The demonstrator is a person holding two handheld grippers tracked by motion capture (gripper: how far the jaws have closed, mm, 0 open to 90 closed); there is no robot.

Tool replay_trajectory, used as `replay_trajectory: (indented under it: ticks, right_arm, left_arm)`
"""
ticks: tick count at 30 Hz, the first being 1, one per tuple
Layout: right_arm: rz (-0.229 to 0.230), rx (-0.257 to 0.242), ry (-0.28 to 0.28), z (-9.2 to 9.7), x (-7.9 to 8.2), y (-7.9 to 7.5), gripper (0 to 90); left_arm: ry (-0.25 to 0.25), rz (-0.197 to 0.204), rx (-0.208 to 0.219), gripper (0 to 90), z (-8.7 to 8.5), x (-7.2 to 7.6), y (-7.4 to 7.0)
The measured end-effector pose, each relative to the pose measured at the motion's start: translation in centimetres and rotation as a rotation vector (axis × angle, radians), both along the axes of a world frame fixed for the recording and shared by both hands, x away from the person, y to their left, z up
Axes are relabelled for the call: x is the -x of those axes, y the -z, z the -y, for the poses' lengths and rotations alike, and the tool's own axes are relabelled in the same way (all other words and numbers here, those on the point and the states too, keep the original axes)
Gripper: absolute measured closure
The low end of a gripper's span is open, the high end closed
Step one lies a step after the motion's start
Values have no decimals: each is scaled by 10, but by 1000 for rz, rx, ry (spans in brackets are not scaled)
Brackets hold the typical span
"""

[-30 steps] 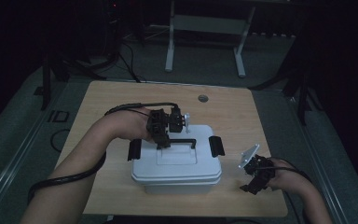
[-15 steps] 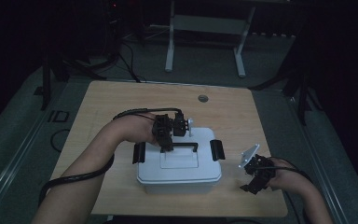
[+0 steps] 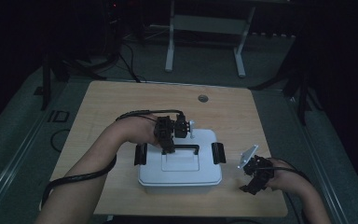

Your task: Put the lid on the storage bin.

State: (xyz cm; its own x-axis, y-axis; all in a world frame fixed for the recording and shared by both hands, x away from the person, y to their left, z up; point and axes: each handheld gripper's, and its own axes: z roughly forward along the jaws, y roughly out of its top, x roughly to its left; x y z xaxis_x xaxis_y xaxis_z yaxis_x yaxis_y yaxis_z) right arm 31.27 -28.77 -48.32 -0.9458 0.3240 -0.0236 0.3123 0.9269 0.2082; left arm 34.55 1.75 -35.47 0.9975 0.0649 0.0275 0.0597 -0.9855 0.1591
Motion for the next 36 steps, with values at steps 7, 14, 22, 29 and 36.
replay_trajectory:
  ticks: [7, 14, 22, 29, 36]
  right_arm:
    - [-2, 1, -1, -1, 0, 1, 176]
    - [2, 4, 0, 0, 0, 0, 176]
    - [15, -6, 7, -1, -1, -4, 176]
    - [23, -12, 17, -1, -2, -5, 175]
    - [25, -14, 25, 0, -3, -5, 175]
  left_arm:
    - [-6, 7, -8, 832, 1, -2, 5]
    - [-44, 10, 27, 593, -9, -5, 8]
    - [-112, 20, 89, 233, -23, -7, 5]
    - [-144, 30, 141, 19, -42, -8, 9]
    - [-186, 42, 179, 19, -70, -6, 17]
